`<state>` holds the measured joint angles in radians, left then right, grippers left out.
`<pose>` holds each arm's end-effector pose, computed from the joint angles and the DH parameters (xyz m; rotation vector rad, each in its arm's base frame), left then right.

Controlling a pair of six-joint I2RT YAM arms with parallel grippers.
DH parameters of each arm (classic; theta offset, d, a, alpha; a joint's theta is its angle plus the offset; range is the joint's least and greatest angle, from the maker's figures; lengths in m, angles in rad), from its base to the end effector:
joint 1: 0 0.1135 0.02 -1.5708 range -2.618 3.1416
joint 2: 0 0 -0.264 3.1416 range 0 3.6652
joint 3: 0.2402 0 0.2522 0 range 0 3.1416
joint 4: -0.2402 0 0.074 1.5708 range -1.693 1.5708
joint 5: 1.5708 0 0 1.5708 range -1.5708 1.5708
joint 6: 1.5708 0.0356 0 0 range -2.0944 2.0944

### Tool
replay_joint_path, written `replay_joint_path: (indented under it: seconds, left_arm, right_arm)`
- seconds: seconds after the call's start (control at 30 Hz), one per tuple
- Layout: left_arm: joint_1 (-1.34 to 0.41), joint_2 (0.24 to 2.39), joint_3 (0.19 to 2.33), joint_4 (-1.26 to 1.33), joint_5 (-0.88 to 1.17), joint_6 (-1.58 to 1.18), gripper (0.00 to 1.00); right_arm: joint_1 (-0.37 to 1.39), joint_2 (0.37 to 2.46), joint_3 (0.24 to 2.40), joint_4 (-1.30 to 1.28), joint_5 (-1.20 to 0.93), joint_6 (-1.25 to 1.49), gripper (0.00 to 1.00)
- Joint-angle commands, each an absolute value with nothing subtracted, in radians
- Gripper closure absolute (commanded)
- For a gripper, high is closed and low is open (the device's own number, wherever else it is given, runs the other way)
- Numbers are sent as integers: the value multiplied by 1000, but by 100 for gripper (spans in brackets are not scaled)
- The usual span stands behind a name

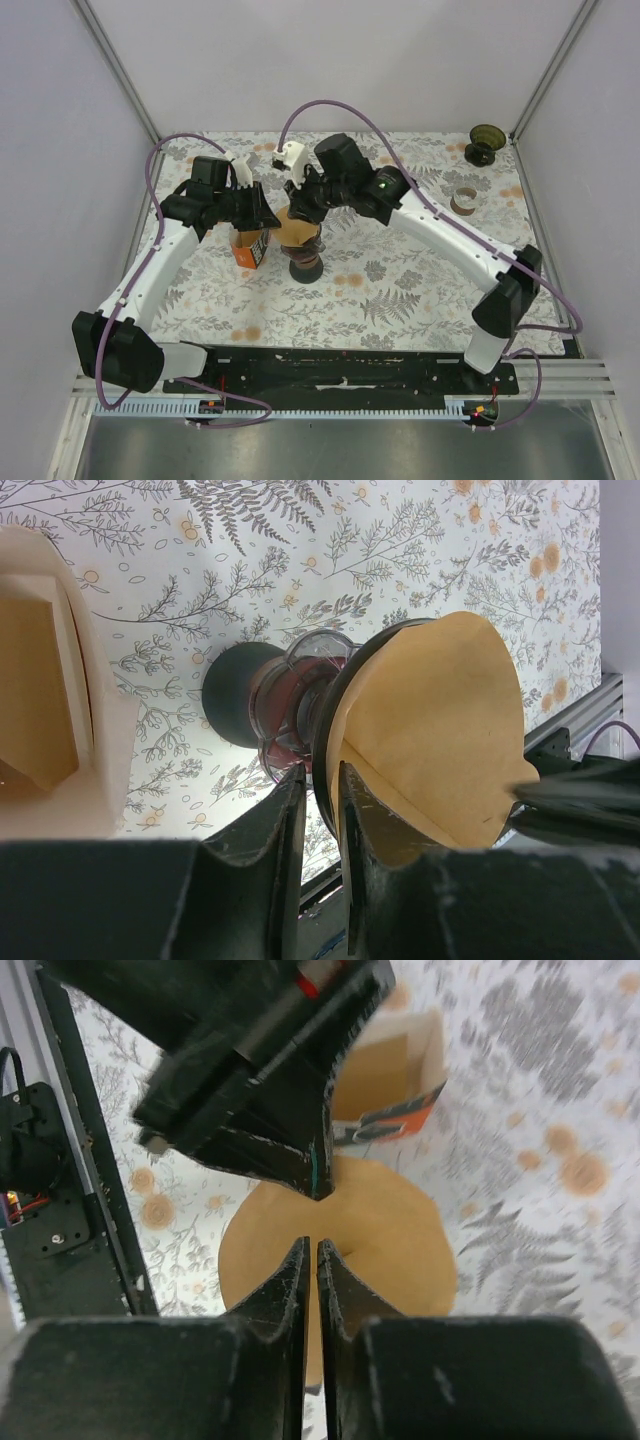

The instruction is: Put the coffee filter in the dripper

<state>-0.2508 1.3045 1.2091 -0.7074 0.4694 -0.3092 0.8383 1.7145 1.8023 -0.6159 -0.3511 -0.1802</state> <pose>0.2610 -0.0835 0.3285 0.1621 2.4107 -0.8212 0.2513 0.2977 0.4019 -1.2364 1.7662 0.7581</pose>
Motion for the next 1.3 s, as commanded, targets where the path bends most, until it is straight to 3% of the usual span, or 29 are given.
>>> replay_joint_path:
  seconds: [0.0,0.2,0.37,0.57,0.87,1.27]
  left_arm:
    - [-250,1287,1226,-690,465,-288,75]
    - [-250,1285,1230,-690,471,-290,73]
    - [-249,1282,1265,-703,485,-281,54]
    - [-221,1267,1285,-729,517,-290,46]
    - [-190,1255,1292,-736,554,-317,45]
    - [-152,1243,1342,-770,525,-322,43]
  right_arm:
    - [848,1793,1873,-741,-246,-17,91]
    - [879,1868,1888,-804,-118,-8,100]
    - [893,1940,1914,-870,-40,-15,100]
    - [899,2005,1963,-925,-26,-6,100]
    - [913,2141,2091,-1055,-15,-2,100]
    - [910,2126,2059,-1046,-18,44,100]
